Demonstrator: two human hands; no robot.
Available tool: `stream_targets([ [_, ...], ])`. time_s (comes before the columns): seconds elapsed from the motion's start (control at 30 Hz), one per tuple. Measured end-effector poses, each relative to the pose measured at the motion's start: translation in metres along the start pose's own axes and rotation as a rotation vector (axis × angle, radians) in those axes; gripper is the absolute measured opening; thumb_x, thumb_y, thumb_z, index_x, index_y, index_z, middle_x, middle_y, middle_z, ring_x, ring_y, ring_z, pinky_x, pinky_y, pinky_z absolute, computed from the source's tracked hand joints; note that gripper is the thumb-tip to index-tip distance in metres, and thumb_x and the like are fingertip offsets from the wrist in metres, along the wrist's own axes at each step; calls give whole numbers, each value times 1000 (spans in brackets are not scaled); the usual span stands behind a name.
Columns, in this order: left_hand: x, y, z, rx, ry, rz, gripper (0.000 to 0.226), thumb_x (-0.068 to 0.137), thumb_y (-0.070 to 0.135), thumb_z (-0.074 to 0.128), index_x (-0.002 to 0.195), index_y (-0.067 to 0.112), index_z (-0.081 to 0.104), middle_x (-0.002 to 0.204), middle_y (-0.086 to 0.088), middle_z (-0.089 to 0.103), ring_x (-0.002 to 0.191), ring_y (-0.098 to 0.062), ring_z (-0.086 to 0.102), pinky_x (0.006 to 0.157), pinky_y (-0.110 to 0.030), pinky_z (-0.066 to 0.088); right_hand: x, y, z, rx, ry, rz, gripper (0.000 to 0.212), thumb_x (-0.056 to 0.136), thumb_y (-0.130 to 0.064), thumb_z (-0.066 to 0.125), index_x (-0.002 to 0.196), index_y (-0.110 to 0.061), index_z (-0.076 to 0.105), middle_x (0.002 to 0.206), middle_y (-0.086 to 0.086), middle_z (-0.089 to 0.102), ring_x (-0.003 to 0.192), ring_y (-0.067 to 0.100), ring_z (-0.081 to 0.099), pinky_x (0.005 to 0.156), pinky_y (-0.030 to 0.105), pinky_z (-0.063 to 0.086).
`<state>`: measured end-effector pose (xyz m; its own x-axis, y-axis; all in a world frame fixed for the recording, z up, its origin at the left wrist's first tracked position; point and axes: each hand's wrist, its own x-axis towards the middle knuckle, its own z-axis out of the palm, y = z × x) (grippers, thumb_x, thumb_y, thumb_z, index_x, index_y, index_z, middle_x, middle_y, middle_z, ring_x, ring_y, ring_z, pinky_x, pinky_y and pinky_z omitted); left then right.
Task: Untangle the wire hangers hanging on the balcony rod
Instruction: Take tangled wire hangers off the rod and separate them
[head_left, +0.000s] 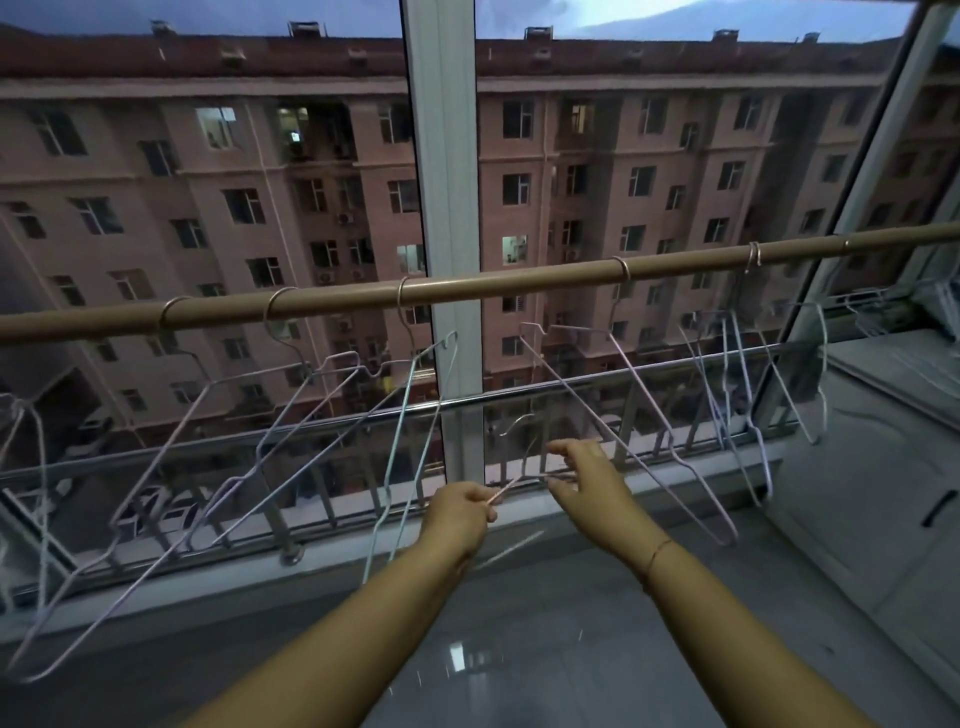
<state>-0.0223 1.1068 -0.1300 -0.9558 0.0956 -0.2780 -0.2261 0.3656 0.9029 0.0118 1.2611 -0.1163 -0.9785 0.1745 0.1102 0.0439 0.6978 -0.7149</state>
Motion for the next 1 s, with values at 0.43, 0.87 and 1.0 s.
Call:
stream_targets([
  [0.43,-19,-16,8,174,156,119,9,86,17,61,96,16,60,112,-3,58,108,-22,51,92,-32,42,-52,19,-14,163,-144,151,19,88,-8,53,73,-16,58,65,2,60,58,14,55,51,22,46],
  [0.87,-51,69,9,-340,-28,281,8,83,4,66,87,9,70,75,-4,68,61,-6,62,55,-14,49,-59,-56,-29,734,158,30,12,88,-7,56,90,-13,66,62,4,65,46,3,54,43,15,41],
  [1.0,-49,92,-13,-415,-27,306,6,83,6,67,87,7,70,73,-5,69,51,-5,62,52,-16,50,-41,-82,-32,765,182,-49,11,88,-8,57,94,-6,66,57,2,62,42,-2,49,41,12,38],
])
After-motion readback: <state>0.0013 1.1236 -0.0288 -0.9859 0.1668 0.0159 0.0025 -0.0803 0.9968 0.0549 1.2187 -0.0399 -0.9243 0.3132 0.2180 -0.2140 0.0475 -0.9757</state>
